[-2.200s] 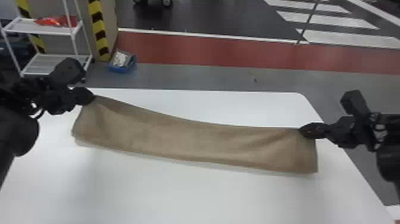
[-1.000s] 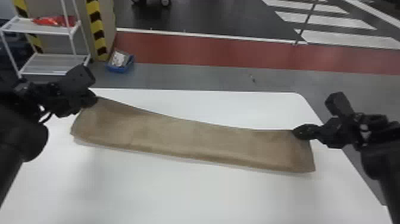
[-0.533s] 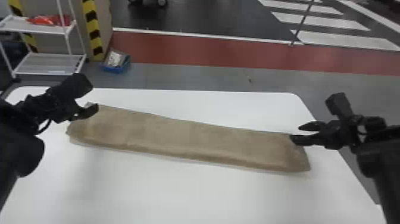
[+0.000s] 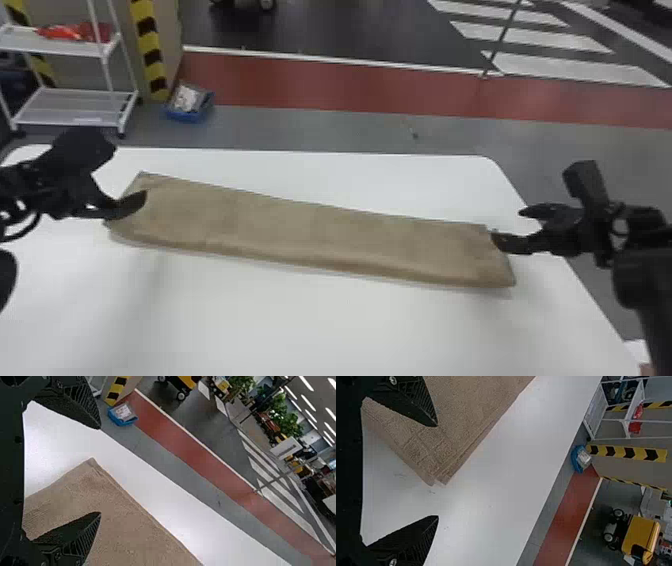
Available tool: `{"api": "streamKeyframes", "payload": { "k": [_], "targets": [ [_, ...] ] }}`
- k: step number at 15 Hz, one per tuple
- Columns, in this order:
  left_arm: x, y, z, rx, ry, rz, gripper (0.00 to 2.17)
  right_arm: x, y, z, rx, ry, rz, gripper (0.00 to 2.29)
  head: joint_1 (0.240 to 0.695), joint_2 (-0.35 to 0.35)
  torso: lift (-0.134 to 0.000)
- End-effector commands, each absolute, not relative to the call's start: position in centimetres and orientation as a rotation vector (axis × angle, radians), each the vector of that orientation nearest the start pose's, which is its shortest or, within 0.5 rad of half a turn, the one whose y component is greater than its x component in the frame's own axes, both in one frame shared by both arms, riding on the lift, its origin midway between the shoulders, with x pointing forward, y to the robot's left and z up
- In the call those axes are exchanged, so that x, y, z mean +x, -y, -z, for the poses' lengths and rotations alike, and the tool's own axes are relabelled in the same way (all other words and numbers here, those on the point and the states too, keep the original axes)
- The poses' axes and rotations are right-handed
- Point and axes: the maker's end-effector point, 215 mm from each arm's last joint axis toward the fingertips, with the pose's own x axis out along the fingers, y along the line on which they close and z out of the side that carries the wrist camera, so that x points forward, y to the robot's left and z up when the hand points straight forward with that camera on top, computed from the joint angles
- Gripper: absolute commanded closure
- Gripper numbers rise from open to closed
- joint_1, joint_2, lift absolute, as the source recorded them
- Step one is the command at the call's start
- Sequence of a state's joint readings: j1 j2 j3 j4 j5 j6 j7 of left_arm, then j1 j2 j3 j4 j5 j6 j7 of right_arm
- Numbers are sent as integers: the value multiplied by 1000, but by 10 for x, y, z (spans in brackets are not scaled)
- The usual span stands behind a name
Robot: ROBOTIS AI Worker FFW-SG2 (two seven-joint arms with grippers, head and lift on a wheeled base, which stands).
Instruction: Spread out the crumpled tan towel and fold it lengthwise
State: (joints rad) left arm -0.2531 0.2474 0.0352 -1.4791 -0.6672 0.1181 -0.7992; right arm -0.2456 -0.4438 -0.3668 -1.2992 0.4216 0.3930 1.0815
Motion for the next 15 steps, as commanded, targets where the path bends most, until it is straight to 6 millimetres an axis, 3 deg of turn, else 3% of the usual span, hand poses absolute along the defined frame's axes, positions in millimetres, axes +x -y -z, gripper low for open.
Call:
{"api": "streamKeyframes", "payload": {
  "k": [1,4,7,10,15],
  "targets": [
    [599,-275,357,1005,-244,639,238,542,496,411,-336,-673,-414,56,695,-204,-120],
    [568,-273,372,1185,-213,783,245,542,498,408,-335,-666,-412,56,695,-213,-120],
    [546,-251,399,1366,-184,900,259,542,498,408,-330,-666,-410,56,695,-222,-120],
    [552,-240,419,1435,-202,932,262,539,500,412,-321,-673,-406,56,695,-246,-120],
    [582,-245,439,1498,-233,906,265,534,508,412,-316,-672,-393,56,695,-257,-120]
  ]
}}
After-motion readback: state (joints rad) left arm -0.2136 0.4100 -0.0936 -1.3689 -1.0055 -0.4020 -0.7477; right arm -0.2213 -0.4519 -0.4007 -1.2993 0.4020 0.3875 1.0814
